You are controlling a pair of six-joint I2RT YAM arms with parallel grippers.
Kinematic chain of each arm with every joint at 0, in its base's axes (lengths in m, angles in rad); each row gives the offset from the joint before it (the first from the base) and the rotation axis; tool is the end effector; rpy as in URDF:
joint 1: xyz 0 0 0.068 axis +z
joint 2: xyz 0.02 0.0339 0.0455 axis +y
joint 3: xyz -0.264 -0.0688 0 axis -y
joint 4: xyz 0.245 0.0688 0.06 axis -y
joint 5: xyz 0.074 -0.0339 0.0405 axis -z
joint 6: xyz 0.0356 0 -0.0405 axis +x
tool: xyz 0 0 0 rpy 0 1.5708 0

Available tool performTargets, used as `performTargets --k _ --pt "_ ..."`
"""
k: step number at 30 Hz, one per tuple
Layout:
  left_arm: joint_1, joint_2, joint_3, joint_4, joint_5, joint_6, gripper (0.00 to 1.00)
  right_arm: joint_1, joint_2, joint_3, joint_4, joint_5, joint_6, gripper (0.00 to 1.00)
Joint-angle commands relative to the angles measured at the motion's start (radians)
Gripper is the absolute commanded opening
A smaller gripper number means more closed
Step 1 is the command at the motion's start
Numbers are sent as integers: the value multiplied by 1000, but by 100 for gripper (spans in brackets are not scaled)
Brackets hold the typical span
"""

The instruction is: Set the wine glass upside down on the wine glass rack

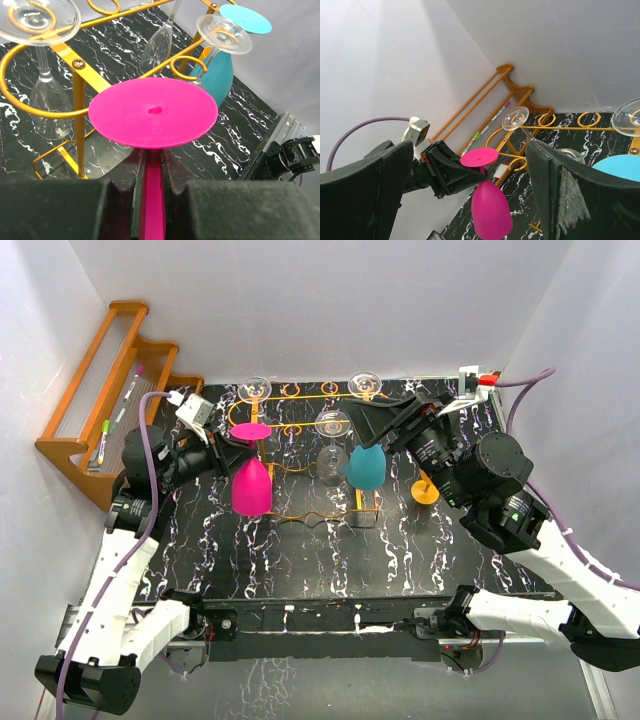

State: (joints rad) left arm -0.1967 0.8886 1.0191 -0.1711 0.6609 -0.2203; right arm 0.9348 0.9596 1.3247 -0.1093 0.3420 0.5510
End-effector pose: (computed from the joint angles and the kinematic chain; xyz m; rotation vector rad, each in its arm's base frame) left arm 0.1827 -0.0587 0.4056 0.5038 1.5927 -0.8478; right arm 0.1165 0.1377 0.5004 0.0395 1.4043 1.0267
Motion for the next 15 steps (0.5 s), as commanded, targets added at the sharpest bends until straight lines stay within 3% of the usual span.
performTargets --k 1,15 --pt "-3 -14 -17 50 -4 -5 0 2 -15 1 34 3 -12 98" --pt "-2 3 -48 92 -34 -26 0 2 -16 4 0 28 -30 98"
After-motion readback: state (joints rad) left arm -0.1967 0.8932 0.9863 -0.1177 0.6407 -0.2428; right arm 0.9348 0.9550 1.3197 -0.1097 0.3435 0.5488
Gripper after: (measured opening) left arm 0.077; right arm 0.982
